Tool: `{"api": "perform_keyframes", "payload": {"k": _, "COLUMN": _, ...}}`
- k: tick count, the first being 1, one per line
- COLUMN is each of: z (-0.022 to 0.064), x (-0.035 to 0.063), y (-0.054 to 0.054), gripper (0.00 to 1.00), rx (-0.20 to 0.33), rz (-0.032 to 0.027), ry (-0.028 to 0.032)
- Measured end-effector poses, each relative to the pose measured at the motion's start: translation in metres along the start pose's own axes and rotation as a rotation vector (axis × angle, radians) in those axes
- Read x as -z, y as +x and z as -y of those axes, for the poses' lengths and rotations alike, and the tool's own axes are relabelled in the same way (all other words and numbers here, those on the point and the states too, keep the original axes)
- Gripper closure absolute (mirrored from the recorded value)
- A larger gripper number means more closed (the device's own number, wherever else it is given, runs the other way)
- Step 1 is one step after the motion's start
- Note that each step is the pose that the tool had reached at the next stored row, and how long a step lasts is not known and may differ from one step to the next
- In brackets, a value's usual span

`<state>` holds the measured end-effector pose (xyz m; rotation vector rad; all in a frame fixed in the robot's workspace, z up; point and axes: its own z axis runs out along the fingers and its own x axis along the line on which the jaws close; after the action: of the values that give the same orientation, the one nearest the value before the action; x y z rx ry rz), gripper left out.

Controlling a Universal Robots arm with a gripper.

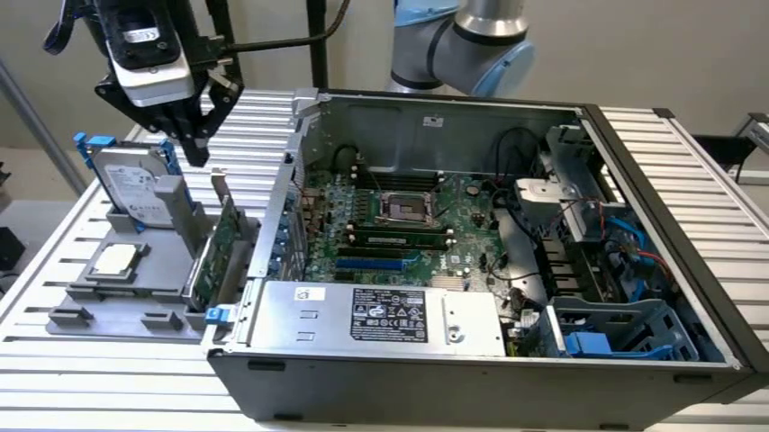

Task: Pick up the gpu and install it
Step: 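Reach for the gpu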

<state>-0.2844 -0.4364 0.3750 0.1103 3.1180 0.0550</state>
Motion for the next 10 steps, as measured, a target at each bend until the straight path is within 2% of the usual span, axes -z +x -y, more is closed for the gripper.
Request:
{"api": "perform_keyframes", "payload": {"k": 5, "z": 0.0016, "x": -0.0022, "y": 0.021, "gripper": 0.89, "rx": 0.0, "rz": 0.0004, "ry": 0.0027}}
{"api": "perform_keyframes", "payload": {"k": 10, "z": 0.0016, "x": -0.0021, "y": 0.021, "gripper": 0.89, "rx": 0.0, "rz": 0.0003, "ry": 0.0028}}
